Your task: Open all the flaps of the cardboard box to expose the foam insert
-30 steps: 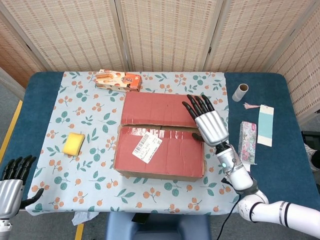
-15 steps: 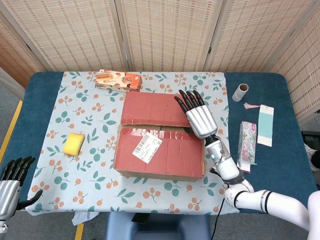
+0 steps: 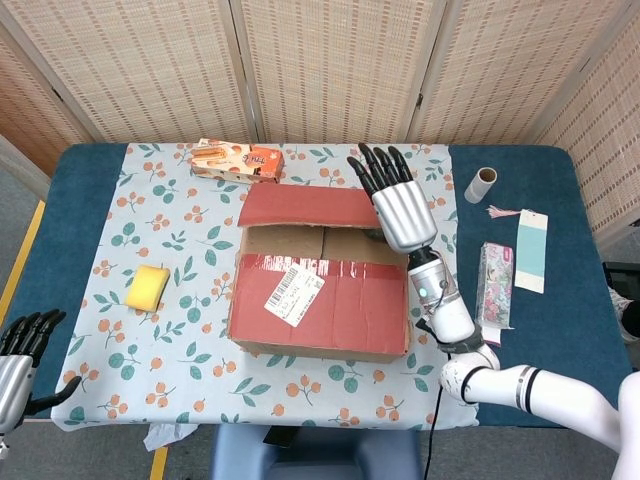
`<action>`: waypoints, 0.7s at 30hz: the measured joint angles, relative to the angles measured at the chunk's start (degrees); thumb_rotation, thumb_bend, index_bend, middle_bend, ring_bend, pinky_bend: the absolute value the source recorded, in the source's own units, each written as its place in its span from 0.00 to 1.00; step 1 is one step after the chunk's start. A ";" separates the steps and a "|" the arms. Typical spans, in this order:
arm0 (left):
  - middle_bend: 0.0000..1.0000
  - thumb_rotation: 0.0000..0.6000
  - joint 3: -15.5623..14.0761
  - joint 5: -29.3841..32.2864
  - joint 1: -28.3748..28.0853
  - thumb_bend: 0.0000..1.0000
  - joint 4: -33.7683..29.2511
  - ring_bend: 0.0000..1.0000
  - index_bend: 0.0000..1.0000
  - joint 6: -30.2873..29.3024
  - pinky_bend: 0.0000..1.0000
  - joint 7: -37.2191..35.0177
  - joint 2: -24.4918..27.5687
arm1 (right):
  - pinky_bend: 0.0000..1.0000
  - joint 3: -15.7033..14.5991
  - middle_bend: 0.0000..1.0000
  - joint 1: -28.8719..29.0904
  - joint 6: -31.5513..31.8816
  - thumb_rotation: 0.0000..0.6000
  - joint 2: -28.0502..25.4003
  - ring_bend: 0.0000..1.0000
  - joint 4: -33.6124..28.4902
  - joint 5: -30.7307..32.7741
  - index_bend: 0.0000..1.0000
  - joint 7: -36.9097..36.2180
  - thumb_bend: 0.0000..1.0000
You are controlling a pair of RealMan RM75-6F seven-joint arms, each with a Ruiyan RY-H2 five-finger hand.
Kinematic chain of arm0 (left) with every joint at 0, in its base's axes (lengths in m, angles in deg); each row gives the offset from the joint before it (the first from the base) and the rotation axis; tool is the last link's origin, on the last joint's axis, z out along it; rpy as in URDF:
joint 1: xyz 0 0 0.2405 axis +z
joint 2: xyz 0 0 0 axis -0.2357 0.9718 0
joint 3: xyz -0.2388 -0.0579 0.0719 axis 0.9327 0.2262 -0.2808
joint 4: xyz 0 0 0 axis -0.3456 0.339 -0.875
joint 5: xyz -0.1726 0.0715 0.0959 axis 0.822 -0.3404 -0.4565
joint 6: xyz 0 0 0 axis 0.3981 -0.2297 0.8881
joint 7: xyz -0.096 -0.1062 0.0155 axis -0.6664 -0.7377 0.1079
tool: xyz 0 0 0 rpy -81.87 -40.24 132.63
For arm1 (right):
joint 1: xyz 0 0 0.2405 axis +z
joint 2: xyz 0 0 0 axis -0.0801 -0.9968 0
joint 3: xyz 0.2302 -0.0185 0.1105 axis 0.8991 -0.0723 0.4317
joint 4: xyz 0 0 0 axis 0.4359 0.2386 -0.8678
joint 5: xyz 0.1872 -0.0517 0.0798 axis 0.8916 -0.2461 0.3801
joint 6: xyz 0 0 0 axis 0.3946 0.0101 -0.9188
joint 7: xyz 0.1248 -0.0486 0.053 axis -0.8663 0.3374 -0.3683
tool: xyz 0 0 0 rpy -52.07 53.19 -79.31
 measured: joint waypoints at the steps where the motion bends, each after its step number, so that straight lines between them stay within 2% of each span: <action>1: 0.10 1.00 0.01 0.26 -0.08 0.36 0.07 0.04 0.11 0.32 0.00 -0.36 0.15 | 0.00 0.52 0.00 0.44 0.16 1.00 -0.12 0.01 0.12 0.04 0.07 -0.07 0.21; 5: 0.11 1.00 0.03 1.42 -0.38 0.40 -0.07 0.04 0.11 1.58 0.00 -1.86 0.90 | 0.00 2.50 0.00 2.49 0.30 1.00 -0.20 0.02 2.49 0.42 0.07 -0.87 0.21; 11: 0.10 1.00 0.50 3.46 -1.21 0.40 0.40 0.04 0.11 3.71 0.00 -3.08 1.18 | 0.00 5.48 0.00 6.66 -2.44 1.00 0.48 0.03 10.70 4.43 0.07 -2.04 0.21; 16: 0.10 1.00 1.31 5.99 -2.16 0.40 0.92 0.04 0.11 6.02 0.00 -4.36 1.29 | 0.00 7.19 0.00 10.48 -6.28 1.00 2.00 0.03 21.00 8.25 0.07 -4.26 0.21; 21: 0.10 1.00 1.39 6.73 -2.85 0.40 1.07 0.04 0.11 7.93 0.00 -5.52 1.52 | 0.00 7.62 0.00 13.70 -10.20 1.00 3.90 0.03 32.04 10.46 0.07 -7.62 0.21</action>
